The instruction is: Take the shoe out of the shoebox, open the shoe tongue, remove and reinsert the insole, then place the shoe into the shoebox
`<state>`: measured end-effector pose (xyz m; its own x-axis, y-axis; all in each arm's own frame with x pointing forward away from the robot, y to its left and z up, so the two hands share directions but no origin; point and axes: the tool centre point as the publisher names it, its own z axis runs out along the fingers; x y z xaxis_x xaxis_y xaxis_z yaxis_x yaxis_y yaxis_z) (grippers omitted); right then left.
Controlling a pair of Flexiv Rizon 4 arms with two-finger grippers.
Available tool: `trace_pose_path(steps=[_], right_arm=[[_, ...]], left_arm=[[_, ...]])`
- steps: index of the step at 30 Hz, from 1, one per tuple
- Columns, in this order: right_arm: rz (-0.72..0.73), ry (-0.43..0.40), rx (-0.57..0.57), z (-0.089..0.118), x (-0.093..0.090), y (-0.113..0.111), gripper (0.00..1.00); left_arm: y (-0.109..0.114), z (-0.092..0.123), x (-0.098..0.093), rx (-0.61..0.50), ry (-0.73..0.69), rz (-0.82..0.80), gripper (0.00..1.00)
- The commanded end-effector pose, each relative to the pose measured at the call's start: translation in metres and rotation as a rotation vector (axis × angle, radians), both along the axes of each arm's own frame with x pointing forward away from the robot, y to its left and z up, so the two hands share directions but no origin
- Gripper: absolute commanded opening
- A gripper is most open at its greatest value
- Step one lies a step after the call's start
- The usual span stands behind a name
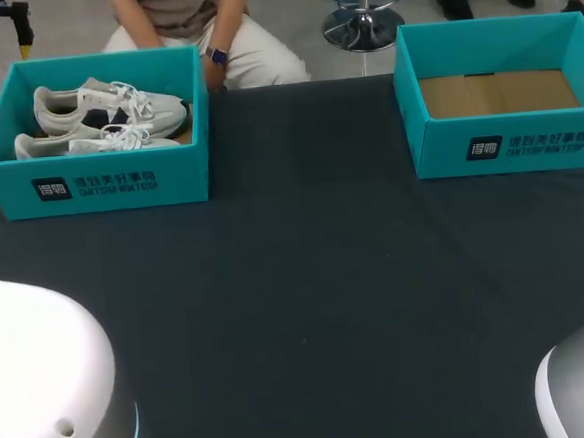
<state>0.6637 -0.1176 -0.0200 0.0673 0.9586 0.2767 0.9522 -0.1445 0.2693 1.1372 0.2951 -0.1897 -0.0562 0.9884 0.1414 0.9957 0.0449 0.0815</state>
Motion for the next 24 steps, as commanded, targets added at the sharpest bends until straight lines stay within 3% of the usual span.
trace_pose_path(steps=[1,17,24], right_arm=[[0.001,0.007,-0.002,0.002,0.002,0.001,1.0],[0.001,0.007,-0.002,0.002,0.002,0.001,1.0],[0.001,0.007,-0.002,0.002,0.002,0.001,1.0]], left_arm=[[-0.003,0.001,-0.022,0.003,-0.029,0.007,1.0],[-0.007,-0.035,-0.058,-0.062,0.045,0.027,1.0],[-0.009,-0.04,-0.061,-0.017,0.084,0.043,1.0]])
